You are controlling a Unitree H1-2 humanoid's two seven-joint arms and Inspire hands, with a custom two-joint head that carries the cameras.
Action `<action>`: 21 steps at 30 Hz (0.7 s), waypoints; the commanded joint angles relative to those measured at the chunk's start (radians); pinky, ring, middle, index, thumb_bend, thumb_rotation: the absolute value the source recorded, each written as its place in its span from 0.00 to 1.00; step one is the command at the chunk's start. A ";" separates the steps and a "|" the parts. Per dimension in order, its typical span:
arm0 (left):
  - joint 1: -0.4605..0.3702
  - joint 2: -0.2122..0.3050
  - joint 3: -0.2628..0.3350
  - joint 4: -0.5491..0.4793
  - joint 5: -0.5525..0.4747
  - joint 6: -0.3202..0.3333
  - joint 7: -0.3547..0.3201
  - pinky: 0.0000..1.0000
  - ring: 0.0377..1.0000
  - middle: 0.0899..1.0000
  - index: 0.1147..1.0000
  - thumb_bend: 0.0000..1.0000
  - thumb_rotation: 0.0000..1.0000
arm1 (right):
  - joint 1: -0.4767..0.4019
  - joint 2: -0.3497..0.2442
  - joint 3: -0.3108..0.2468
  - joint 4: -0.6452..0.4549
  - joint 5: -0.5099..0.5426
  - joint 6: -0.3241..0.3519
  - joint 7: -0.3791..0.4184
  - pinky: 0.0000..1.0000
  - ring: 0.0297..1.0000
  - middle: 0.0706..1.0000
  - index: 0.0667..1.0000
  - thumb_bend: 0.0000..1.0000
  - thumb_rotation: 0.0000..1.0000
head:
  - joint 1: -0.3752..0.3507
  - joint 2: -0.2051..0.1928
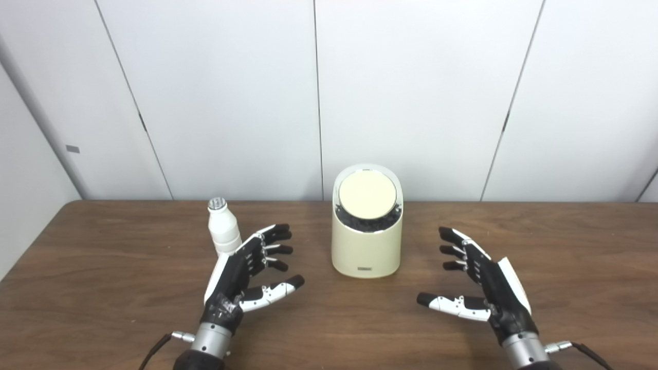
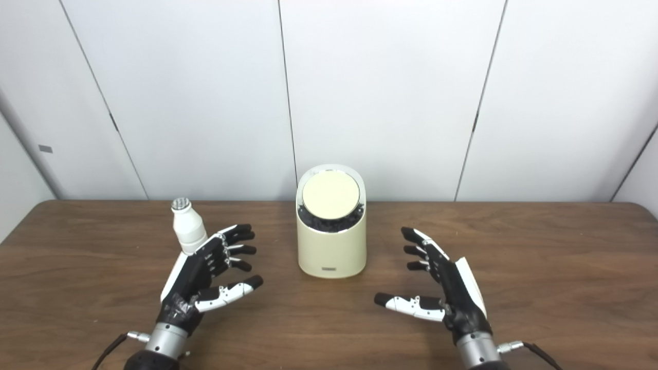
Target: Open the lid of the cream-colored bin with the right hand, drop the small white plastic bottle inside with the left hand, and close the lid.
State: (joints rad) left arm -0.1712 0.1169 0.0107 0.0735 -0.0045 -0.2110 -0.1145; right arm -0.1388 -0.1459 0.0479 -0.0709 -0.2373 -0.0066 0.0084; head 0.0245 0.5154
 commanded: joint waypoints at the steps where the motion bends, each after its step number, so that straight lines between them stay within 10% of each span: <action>1: -0.024 0.009 0.005 -0.024 -0.002 -0.034 0.007 0.59 0.72 0.79 0.79 0.65 0.00 | -0.029 0.002 -0.003 -0.035 0.003 -0.028 -0.007 0.71 0.81 0.86 0.85 0.76 0.21 | 0.000 0.001; 21: -0.028 0.009 0.006 0.003 -0.015 -0.059 -0.002 0.59 0.72 0.79 0.80 0.65 0.01 | -0.036 0.009 -0.003 -0.012 0.018 -0.053 -0.011 0.72 0.82 0.86 0.85 0.76 0.24 | -0.003 -0.020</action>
State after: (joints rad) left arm -0.1713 0.1174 0.0115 0.0841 -0.0127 -0.2189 -0.1189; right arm -0.1393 -0.1437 0.0476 -0.0673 -0.2260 -0.0097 0.0080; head 0.0215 0.4985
